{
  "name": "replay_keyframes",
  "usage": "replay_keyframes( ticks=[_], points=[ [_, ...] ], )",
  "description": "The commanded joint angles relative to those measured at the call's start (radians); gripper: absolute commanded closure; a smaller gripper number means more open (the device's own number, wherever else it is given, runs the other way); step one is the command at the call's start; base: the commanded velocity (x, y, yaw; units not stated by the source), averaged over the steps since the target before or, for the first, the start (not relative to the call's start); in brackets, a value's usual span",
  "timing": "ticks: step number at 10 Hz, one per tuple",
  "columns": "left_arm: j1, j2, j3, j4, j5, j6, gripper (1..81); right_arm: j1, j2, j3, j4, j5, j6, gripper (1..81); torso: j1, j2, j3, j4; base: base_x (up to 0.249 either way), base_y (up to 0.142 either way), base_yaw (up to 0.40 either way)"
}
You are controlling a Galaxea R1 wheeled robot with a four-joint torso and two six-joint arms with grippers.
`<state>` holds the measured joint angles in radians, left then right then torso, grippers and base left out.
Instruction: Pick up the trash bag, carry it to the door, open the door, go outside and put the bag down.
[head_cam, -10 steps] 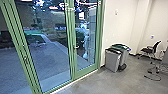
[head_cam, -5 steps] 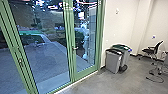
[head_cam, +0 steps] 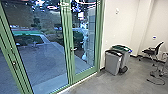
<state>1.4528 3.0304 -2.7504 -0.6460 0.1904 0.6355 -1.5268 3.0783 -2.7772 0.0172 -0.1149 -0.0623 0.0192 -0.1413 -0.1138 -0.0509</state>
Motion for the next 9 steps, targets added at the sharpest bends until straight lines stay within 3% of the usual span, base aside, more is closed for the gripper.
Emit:
replay_keyframes(
  ticks=[1, 5, 9],
  points=[
    [-0.058, 0.002, 0.003, 0.003, 0.084, 0.01, 81.1, 0.05, 0.003, 0.002, -0.003, -0.062, -0.002, 1.0, 0.0, 0.0, 0.0, 0.0, 0.152, -0.075, 0.0],
    [-0.058, 0.001, 0.003, 0.003, 0.086, 0.01, 81.1, 0.047, 0.003, 0.002, -0.003, -0.062, -0.002, 1.0, 0.0, 0.0, 0.0, 0.0, 0.146, -0.073, 0.0],
    [-0.058, 0.006, 0.003, 0.003, 0.086, 0.01, 81.1, 0.046, -0.001, -0.001, -0.005, -0.062, -0.002, 1.0, 0.0, 0.0, 0.0, 0.0, 0.127, 0.0, 0.0]
  ],
)
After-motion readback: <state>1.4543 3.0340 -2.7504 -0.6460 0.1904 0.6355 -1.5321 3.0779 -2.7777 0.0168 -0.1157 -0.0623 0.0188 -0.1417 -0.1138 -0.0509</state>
